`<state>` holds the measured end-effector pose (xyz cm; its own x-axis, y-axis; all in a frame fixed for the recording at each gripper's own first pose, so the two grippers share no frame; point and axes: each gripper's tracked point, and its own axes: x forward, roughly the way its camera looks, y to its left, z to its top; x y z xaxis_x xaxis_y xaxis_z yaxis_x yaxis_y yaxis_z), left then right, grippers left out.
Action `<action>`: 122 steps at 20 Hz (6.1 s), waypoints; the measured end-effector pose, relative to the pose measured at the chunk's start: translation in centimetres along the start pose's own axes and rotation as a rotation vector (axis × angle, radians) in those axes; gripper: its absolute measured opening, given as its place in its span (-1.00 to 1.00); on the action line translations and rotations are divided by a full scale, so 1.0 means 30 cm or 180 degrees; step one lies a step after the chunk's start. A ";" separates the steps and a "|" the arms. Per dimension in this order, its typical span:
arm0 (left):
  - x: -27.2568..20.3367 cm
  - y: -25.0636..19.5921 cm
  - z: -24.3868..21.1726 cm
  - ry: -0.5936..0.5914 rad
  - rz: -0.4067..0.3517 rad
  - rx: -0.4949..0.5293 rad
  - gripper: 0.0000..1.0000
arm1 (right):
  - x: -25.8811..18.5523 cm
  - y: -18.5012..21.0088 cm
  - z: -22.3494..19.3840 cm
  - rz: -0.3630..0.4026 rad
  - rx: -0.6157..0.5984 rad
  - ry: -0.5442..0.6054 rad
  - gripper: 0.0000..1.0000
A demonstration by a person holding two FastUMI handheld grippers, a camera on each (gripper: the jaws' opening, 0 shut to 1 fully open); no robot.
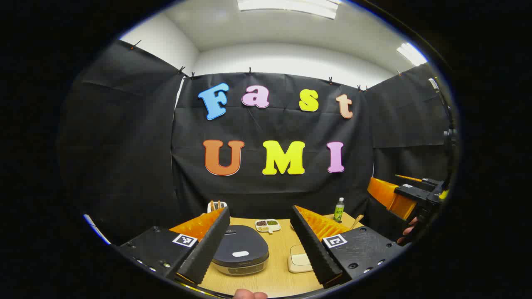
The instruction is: Close the left gripper, press the button to open the rice cooker; take a wooden spoon from the chopstick holder with the right hand, scoop a spoonful of rice and pour it into the rice cooker, then put the wooden spoon back into the chopstick holder.
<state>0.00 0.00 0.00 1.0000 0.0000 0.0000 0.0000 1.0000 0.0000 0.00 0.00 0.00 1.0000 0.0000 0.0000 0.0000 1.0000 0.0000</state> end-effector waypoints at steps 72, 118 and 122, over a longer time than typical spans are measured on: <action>0.384 0.196 -0.948 0.2789 0.0658 -0.0873 -0.99 | 0.638 -0.294 -0.425 0.0170 -0.0184 0.0810 1.00; 0.509 -0.049 -0.173 0.0314 0.0446 0.0027 0.89 | 0.925 -0.966 -0.975 -0.0371 0.0371 0.1763 1.00; 0.524 -0.037 -0.211 0.0458 0.0546 0.0026 0.89 | 0.992 -0.985 -1.129 -0.0383 0.0689 0.2073 0.90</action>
<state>15.72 -1.12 -6.33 0.9750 0.1708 -0.1421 -0.1696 0.9853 0.0206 29.77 -29.56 -33.88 0.7894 -0.0431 -0.6123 0.1785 0.9705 0.1618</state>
